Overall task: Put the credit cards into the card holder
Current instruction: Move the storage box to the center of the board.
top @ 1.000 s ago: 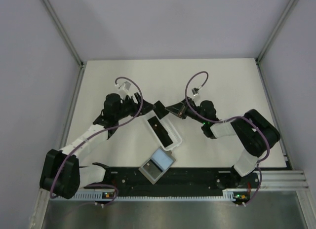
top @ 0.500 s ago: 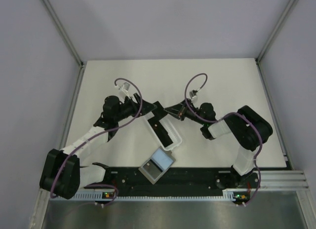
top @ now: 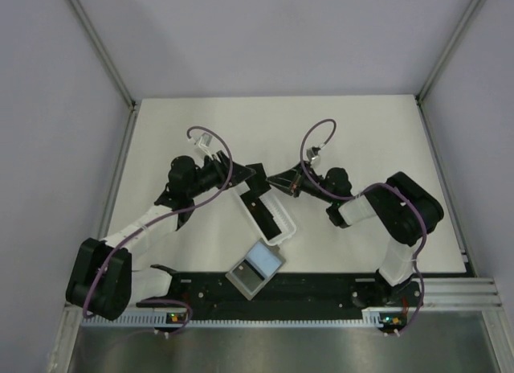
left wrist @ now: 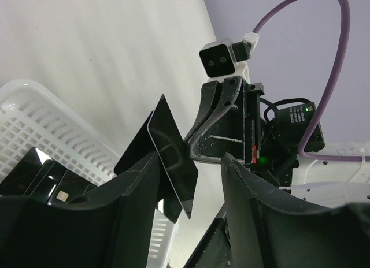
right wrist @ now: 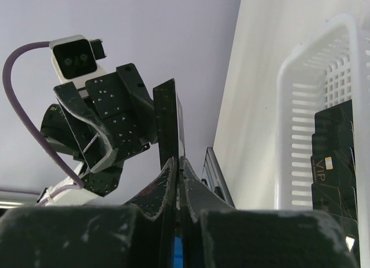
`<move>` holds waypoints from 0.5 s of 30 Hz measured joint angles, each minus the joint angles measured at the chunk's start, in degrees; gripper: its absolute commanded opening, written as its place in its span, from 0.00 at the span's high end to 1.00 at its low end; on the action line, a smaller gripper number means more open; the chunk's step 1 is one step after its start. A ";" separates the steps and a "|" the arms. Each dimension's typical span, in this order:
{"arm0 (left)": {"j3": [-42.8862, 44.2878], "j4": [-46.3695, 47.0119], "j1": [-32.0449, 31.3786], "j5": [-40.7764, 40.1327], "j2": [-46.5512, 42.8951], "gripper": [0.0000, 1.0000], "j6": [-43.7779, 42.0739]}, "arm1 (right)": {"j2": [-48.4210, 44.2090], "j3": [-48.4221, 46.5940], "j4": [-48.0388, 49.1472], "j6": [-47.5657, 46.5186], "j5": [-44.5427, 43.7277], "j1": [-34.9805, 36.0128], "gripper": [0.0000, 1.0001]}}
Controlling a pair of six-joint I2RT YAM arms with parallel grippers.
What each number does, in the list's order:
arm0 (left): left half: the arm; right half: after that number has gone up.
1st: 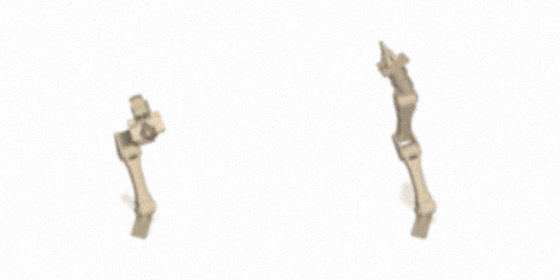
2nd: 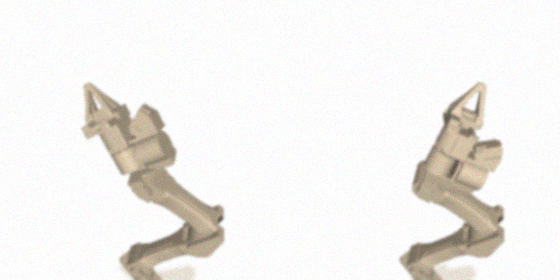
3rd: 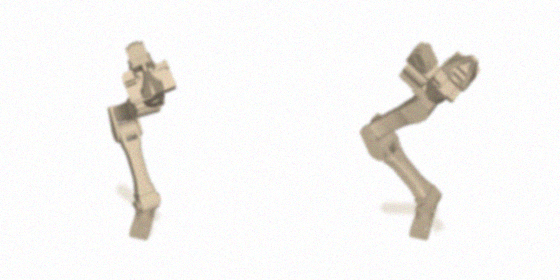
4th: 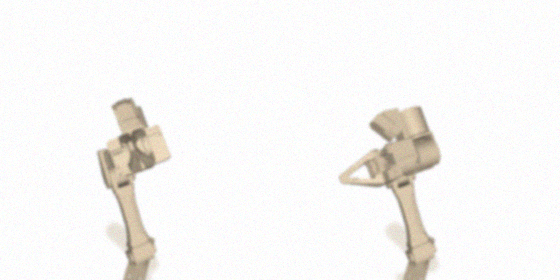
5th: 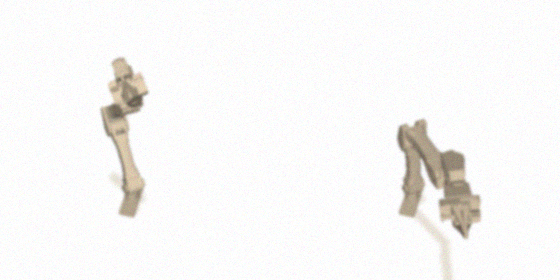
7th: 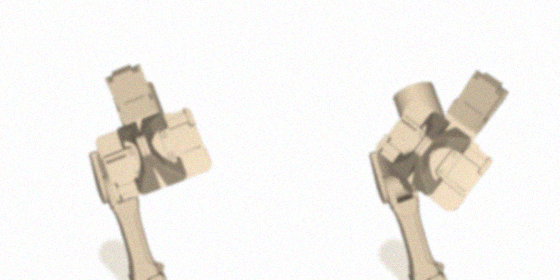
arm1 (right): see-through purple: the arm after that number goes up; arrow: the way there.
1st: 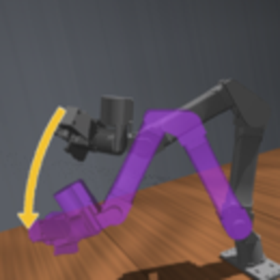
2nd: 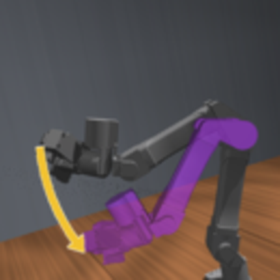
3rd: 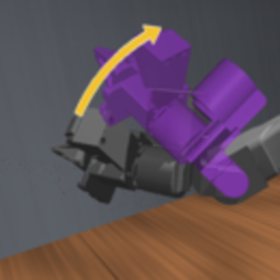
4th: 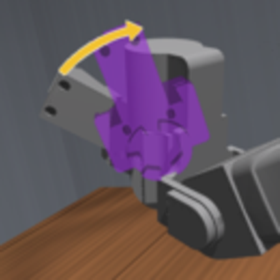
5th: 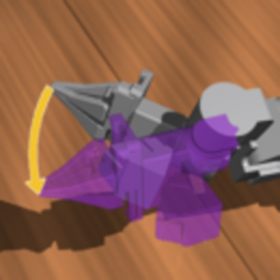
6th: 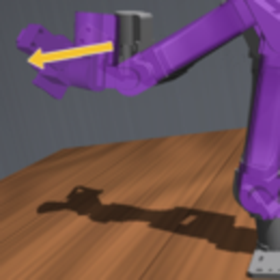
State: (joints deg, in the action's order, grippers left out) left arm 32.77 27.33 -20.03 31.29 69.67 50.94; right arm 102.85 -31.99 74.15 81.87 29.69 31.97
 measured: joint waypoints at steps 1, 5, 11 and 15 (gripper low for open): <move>0.00 0.11 -0.04 0.00 0.00 0.53 0.07 | 0.00 0.00 0.00 0.15 0.09 0.00 1.00; 0.00 0.55 -0.39 0.02 0.42 0.62 0.17 | 0.00 0.00 0.00 0.26 0.35 0.00 1.00; 0.00 0.72 -1.27 0.04 1.88 0.74 0.15 | -0.04 0.00 0.00 0.24 0.46 0.00 1.00; 0.00 0.57 -1.77 -0.07 2.23 0.99 -0.15 | -0.04 0.00 0.00 0.22 0.59 0.00 1.00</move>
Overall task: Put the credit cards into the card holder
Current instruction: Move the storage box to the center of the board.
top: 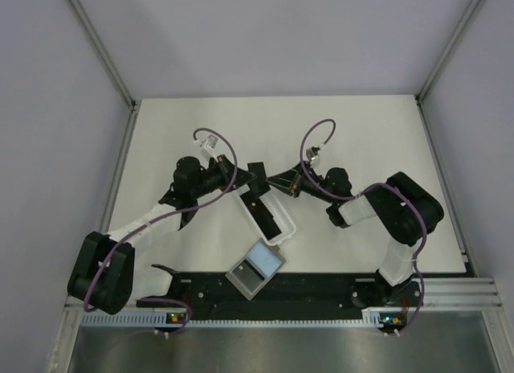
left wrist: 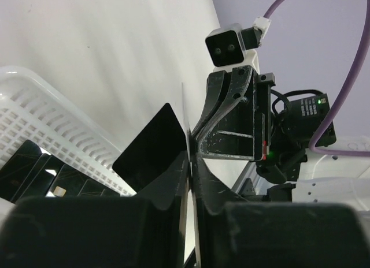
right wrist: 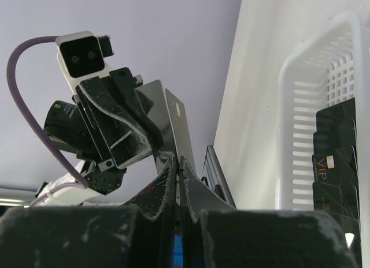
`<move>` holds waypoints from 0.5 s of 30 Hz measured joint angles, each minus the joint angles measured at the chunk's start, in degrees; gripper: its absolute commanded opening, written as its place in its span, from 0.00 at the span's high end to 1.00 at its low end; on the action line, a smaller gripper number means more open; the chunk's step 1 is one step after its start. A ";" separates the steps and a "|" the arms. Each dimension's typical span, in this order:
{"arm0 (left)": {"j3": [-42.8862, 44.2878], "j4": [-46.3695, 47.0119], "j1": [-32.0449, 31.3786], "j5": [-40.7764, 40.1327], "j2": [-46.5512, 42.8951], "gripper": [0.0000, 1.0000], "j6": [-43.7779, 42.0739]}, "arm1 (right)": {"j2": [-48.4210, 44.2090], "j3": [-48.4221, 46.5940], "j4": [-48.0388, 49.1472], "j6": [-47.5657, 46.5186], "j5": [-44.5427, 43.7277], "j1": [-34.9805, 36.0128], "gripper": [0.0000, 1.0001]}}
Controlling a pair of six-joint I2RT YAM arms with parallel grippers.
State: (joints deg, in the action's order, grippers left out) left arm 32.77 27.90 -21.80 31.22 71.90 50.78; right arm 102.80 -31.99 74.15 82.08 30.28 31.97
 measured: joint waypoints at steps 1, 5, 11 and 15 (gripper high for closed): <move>0.00 -0.11 -0.04 -0.07 0.00 1.00 -0.09 | 0.00 0.00 0.04 0.00 0.04 0.00 1.00; 0.02 -1.60 -0.07 -0.79 0.00 1.00 -1.22 | -0.11 0.00 -0.13 -1.18 0.35 0.00 1.00; 0.02 -3.78 -0.74 -1.92 -0.02 1.00 -3.08 | -1.75 0.11 -5.57 -5.86 0.55 0.00 0.68; -0.04 -4.44 -0.79 -2.80 1.01 1.00 -4.31 | -2.71 0.07 -9.92 -9.75 0.37 0.00 0.56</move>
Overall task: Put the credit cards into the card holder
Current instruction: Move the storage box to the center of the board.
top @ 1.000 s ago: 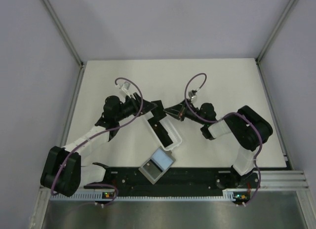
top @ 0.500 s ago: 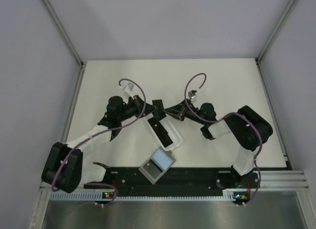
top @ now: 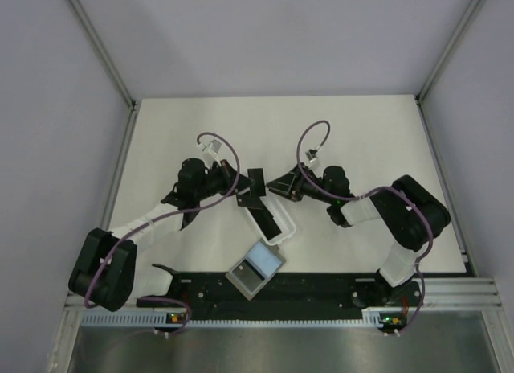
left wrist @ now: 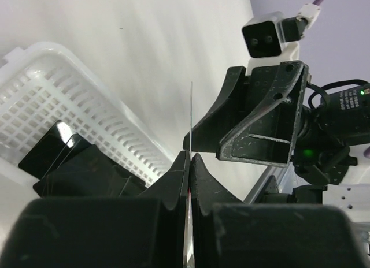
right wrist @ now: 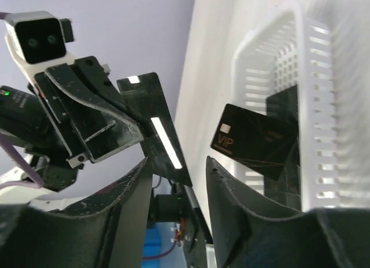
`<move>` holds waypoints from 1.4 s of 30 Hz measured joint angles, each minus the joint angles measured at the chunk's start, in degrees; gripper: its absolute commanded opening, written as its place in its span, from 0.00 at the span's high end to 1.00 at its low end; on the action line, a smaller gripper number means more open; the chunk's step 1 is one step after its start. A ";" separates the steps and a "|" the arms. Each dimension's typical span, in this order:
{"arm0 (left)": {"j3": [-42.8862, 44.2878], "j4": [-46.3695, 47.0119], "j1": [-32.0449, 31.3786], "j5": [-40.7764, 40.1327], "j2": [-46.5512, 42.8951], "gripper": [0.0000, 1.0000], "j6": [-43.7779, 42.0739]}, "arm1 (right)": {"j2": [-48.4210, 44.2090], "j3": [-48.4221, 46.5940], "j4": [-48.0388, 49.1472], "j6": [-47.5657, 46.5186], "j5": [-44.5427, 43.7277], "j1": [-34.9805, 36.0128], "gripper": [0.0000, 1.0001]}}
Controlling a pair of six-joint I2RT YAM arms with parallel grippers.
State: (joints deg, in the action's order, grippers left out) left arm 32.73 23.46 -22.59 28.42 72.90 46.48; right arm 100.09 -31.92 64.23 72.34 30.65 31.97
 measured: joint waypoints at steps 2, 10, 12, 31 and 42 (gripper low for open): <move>-0.22 -1.22 0.00 -1.01 0.26 1.00 -0.59 | -0.70 0.00 -3.67 -2.56 -0.22 0.00 0.56; 0.26 -11.19 0.00 -7.19 -3.91 1.00 -4.87 | -16.81 -1.90 -33.68 -19.56 -6.34 0.24 0.56; 1.07 -14.05 0.00 -8.98 -6.29 1.00 -5.90 | -20.98 -4.74 -43.19 -24.94 -9.33 0.70 0.52; 3.02 -22.93 0.04 -11.85 -14.64 1.00 -7.21 | -11.04 -15.93 -73.83 -45.77 -19.08 8.66 0.67; 3.02 -24.50 0.11 -11.87 -15.50 1.00 -7.34 | -7.02 -19.39 -74.16 -45.62 -24.20 9.42 1.00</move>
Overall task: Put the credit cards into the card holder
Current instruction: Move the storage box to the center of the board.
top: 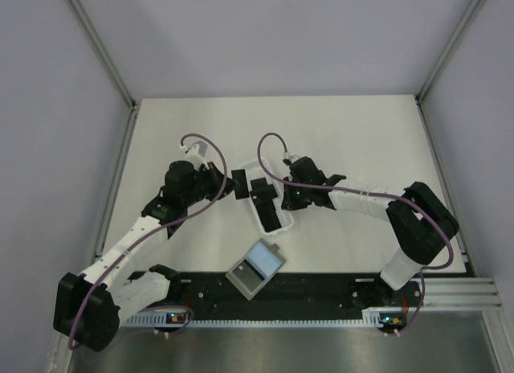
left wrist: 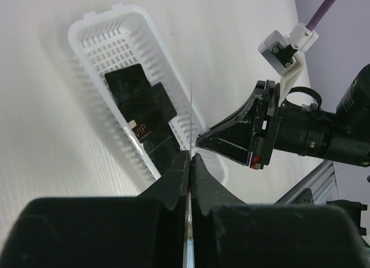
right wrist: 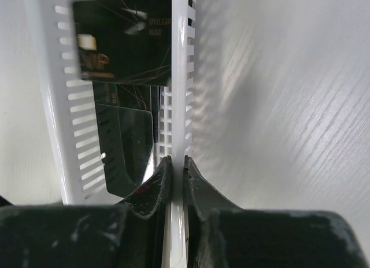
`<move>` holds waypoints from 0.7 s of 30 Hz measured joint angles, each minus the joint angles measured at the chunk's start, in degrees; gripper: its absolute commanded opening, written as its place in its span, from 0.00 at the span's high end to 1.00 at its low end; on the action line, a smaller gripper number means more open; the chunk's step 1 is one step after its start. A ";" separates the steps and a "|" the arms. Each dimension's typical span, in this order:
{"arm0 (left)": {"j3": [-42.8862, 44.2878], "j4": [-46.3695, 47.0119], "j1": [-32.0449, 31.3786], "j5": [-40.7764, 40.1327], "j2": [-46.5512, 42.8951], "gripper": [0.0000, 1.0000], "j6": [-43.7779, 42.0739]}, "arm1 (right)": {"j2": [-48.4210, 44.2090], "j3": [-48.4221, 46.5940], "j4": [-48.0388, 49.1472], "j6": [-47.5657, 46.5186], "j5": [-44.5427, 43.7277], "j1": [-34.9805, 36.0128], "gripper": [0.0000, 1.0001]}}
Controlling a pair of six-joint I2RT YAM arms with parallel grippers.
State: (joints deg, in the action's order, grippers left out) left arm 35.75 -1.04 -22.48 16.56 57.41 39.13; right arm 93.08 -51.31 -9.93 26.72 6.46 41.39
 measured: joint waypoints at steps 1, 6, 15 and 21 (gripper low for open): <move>0.00 -0.28 0.02 -0.04 -0.07 1.00 -0.09 | 0.37 -0.70 -0.24 0.17 -1.03 0.02 1.00; 0.04 -1.57 0.07 -0.76 -0.72 1.00 -0.33 | 2.40 -4.90 -2.36 1.55 -7.39 -0.24 1.00; 0.04 -4.00 0.37 -1.49 -1.29 1.00 -0.37 | 13.77 -19.52 -5.14 3.85 -12.87 -9.51 0.93; 0.04 -4.17 0.44 -1.46 -2.38 1.00 -0.31 | 17.62 -25.51 -6.36 4.66 -15.63 -15.43 0.51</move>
State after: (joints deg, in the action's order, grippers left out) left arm 35.79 -5.21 -22.04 15.09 55.02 38.83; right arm 110.69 -76.82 -16.29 31.38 -9.17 25.96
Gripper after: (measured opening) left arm 0.020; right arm 0.364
